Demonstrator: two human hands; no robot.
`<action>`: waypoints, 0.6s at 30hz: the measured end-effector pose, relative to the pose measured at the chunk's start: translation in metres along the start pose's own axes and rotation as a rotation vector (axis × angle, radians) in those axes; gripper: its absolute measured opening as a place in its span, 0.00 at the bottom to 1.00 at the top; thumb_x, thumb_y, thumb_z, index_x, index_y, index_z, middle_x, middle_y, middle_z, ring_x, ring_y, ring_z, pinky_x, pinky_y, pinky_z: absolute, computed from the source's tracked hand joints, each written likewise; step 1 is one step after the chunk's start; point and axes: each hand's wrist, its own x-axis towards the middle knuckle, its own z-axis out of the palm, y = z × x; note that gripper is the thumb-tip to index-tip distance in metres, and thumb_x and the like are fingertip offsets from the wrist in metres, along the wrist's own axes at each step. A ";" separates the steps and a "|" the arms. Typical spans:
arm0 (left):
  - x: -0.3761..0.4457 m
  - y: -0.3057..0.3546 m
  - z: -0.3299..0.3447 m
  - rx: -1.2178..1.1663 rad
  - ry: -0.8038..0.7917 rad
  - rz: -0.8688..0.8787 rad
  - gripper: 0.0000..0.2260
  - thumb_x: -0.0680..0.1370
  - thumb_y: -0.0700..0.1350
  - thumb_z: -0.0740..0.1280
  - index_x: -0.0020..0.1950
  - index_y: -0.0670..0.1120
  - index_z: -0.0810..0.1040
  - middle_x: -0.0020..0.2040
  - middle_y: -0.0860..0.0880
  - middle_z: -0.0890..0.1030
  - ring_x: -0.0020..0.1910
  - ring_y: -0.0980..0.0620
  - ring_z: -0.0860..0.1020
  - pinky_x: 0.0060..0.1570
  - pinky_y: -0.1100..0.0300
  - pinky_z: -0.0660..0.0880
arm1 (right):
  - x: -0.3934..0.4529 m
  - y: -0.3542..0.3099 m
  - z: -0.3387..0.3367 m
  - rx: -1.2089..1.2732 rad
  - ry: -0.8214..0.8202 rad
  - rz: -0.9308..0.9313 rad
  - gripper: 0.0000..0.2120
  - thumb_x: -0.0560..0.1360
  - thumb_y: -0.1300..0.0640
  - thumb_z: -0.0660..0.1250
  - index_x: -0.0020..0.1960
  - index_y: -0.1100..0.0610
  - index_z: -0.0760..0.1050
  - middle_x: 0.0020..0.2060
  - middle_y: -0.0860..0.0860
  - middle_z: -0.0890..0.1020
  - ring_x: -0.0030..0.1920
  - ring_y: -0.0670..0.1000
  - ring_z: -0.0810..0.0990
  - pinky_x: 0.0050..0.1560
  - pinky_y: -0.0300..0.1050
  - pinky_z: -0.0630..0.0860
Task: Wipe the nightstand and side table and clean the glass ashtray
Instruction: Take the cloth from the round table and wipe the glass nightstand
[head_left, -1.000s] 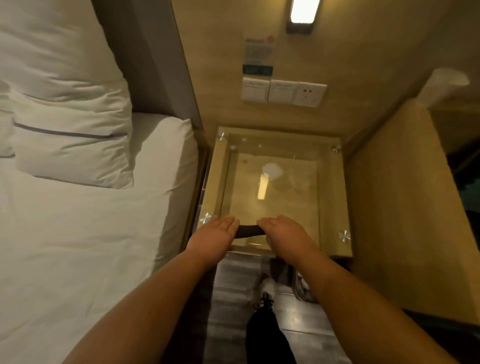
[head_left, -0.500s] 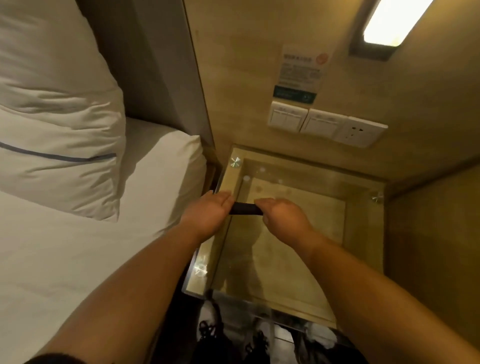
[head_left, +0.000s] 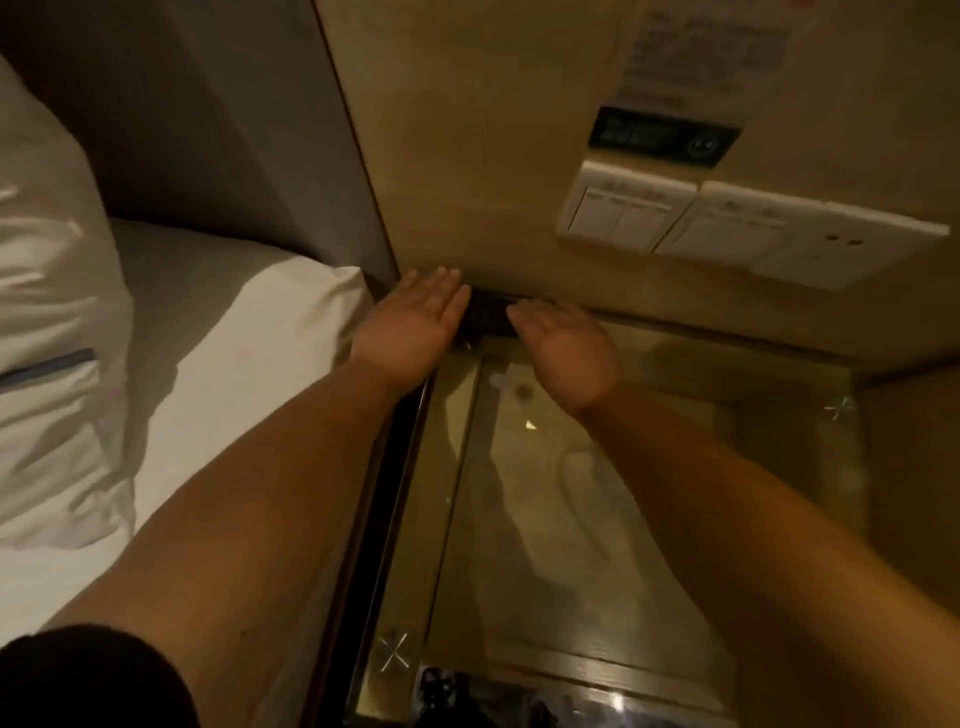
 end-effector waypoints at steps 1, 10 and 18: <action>-0.007 0.005 0.011 -0.017 -0.067 0.005 0.29 0.79 0.39 0.58 0.77 0.42 0.49 0.78 0.41 0.52 0.77 0.44 0.52 0.73 0.50 0.46 | -0.005 -0.004 0.012 -0.016 -0.115 -0.003 0.24 0.78 0.59 0.59 0.73 0.59 0.63 0.71 0.59 0.68 0.71 0.58 0.67 0.72 0.53 0.57; -0.019 0.019 0.022 -0.193 -0.069 -0.021 0.31 0.77 0.59 0.43 0.77 0.47 0.52 0.78 0.46 0.53 0.77 0.48 0.47 0.72 0.50 0.40 | -0.027 0.014 0.000 0.243 0.053 0.169 0.20 0.80 0.49 0.57 0.66 0.59 0.73 0.67 0.58 0.74 0.68 0.57 0.70 0.71 0.54 0.58; 0.015 0.041 0.045 -0.246 -0.070 0.042 0.29 0.78 0.69 0.37 0.74 0.57 0.35 0.76 0.52 0.39 0.74 0.52 0.34 0.71 0.48 0.36 | -0.097 0.102 0.005 0.138 -0.084 0.333 0.23 0.79 0.53 0.52 0.69 0.64 0.69 0.69 0.65 0.69 0.69 0.65 0.68 0.70 0.57 0.59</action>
